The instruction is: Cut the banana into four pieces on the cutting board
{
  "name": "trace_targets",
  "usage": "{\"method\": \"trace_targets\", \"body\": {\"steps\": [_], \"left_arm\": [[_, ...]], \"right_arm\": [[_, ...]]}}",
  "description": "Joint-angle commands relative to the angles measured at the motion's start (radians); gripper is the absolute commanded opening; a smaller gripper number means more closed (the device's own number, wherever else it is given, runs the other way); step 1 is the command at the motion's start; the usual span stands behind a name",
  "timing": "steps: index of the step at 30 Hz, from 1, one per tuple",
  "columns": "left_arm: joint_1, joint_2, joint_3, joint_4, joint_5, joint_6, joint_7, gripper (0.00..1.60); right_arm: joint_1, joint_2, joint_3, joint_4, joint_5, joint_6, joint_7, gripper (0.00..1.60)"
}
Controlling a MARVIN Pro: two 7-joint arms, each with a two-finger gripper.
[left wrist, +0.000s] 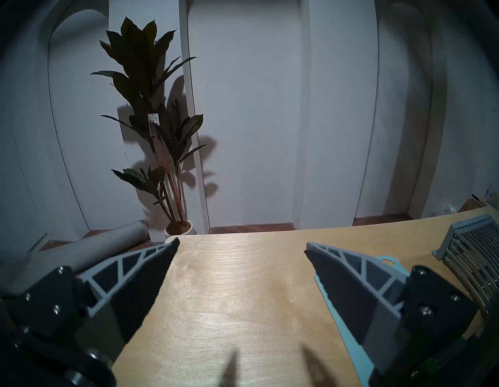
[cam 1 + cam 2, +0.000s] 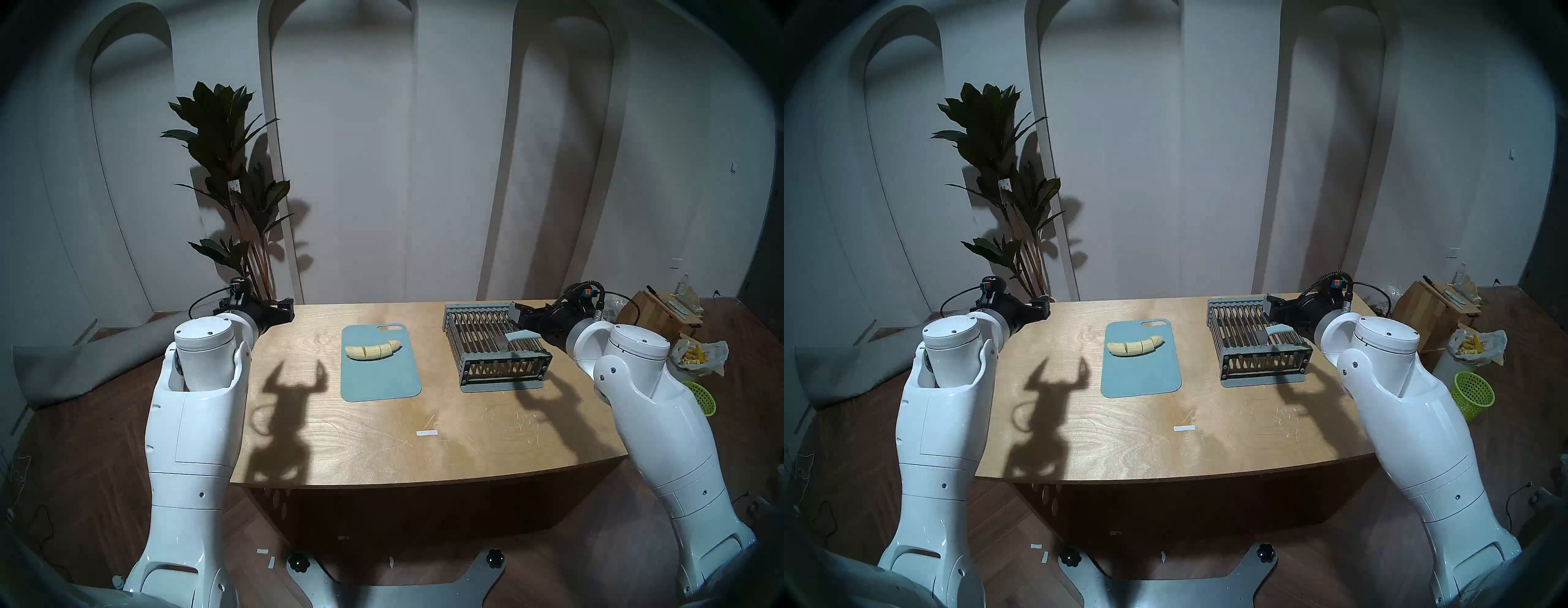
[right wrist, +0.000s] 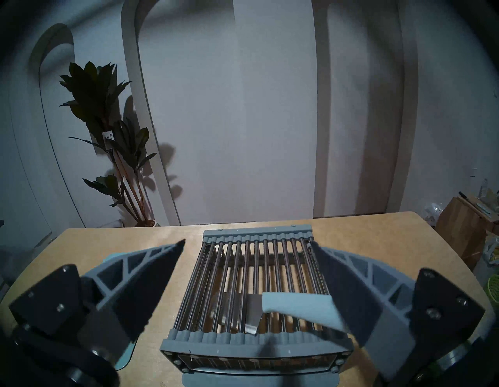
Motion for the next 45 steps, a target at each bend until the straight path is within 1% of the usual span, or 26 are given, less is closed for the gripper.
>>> {"method": "trace_targets", "body": {"steps": [1, 3, 4, 5, 8, 9, 10, 11, 16, 18, 19, 20, 21, 22, 25, 26, 27, 28, 30, 32, 34, 38, 40, 42, 44, 45], "left_arm": [[-0.005, 0.003, -0.004, -0.034, 0.000, -0.003, 0.001, 1.60], [-0.003, 0.002, -0.005, -0.037, -0.002, -0.002, 0.001, 1.60], [-0.002, -0.001, -0.007, -0.037, -0.006, -0.004, 0.002, 1.60], [0.000, -0.003, -0.008, -0.039, -0.008, -0.006, 0.002, 1.60], [0.018, 0.005, 0.000, -0.064, -0.009, -0.028, -0.012, 1.60], [0.022, 0.008, 0.002, -0.073, -0.007, -0.033, -0.013, 1.60], [0.022, 0.008, 0.002, -0.072, -0.008, -0.032, -0.012, 1.60], [0.022, 0.008, 0.002, -0.072, -0.008, -0.033, -0.013, 1.60], [0.024, 0.009, 0.001, -0.073, -0.010, -0.033, -0.016, 1.60], [0.025, 0.009, 0.001, -0.073, -0.010, -0.034, -0.017, 1.60], [0.027, 0.011, 0.001, -0.075, -0.011, -0.036, -0.018, 1.60], [0.027, 0.011, 0.001, -0.075, -0.011, -0.036, -0.018, 1.60], [0.028, 0.011, 0.001, -0.076, -0.011, -0.038, -0.019, 1.60], [0.030, 0.012, 0.001, -0.078, -0.011, -0.040, -0.020, 1.60], [0.032, 0.013, 0.001, -0.079, -0.011, -0.042, -0.022, 1.60], [0.033, 0.014, 0.001, -0.080, -0.011, -0.044, -0.023, 1.60], [0.033, 0.014, 0.001, -0.080, -0.011, -0.044, -0.023, 1.60], [0.034, 0.014, 0.001, -0.081, -0.011, -0.046, -0.024, 1.60], [0.034, 0.015, 0.001, -0.081, -0.011, -0.046, -0.024, 1.60], [0.035, 0.015, 0.000, -0.082, -0.011, -0.048, -0.025, 1.60], [0.036, 0.015, 0.000, -0.082, -0.011, -0.049, -0.025, 1.60], [0.037, 0.016, 0.000, -0.083, -0.010, -0.053, -0.025, 1.60], [0.038, 0.016, 0.000, -0.083, -0.010, -0.054, -0.025, 1.60], [0.039, 0.016, 0.000, -0.084, -0.010, -0.056, -0.025, 1.60], [0.039, 0.016, 0.000, -0.084, -0.010, -0.057, -0.025, 1.60], [0.039, 0.016, 0.000, -0.084, -0.010, -0.057, -0.025, 1.60]], "right_arm": [[0.001, -0.006, 0.006, -0.030, -0.021, -0.051, 0.002, 1.60], [0.006, -0.012, -0.011, -0.005, -0.051, -0.113, 0.019, 1.60], [0.006, -0.019, -0.013, -0.012, -0.101, -0.118, 0.034, 1.60], [0.003, -0.023, -0.015, -0.020, -0.118, -0.127, 0.031, 1.60], [-0.012, -0.022, -0.010, -0.078, -0.154, -0.166, 0.020, 1.60], [-0.019, -0.015, -0.012, -0.092, -0.167, -0.198, 0.019, 1.60], [-0.023, -0.017, -0.004, -0.112, -0.181, -0.200, 0.017, 1.60], [-0.029, -0.014, -0.002, -0.126, -0.191, -0.218, 0.020, 1.60], [-0.065, 0.038, -0.015, -0.192, -0.330, -0.295, 0.025, 1.60], [-0.079, 0.041, -0.016, -0.203, -0.349, -0.306, 0.022, 1.60], [-0.118, 0.062, -0.023, -0.224, -0.419, -0.343, 0.007, 1.60], [-0.118, 0.062, -0.023, -0.224, -0.419, -0.343, 0.007, 1.60], [-0.142, 0.053, -0.017, -0.231, -0.438, -0.350, -0.004, 1.60], [-0.167, 0.054, -0.024, -0.226, -0.488, -0.379, -0.021, 1.60], [-0.195, 0.044, -0.030, -0.215, -0.523, -0.417, -0.043, 1.60], [-0.228, 0.043, -0.038, -0.198, -0.572, -0.458, -0.088, 1.60], [-0.228, 0.043, -0.038, -0.198, -0.572, -0.458, -0.088, 1.60], [-0.256, 0.034, -0.032, -0.181, -0.604, -0.480, -0.123, 1.60], [-0.243, 0.032, -0.039, -0.162, -0.614, -0.479, -0.131, 1.60], [-0.301, 0.024, -0.003, -0.150, -0.642, -0.544, -0.191, 1.60], [-0.294, 0.018, 0.002, -0.142, -0.644, -0.539, -0.197, 1.60], [-0.362, 0.007, 0.061, -0.157, -0.660, -0.614, -0.254, 1.60], [-0.380, 0.009, 0.074, -0.159, -0.668, -0.634, -0.262, 1.60], [-0.412, 0.001, 0.089, -0.151, -0.681, -0.699, -0.276, 1.60], [-0.418, -0.004, 0.093, -0.154, -0.686, -0.690, -0.276, 1.60], [-0.428, -0.001, 0.092, -0.149, -0.695, -0.714, -0.277, 1.60]]}}
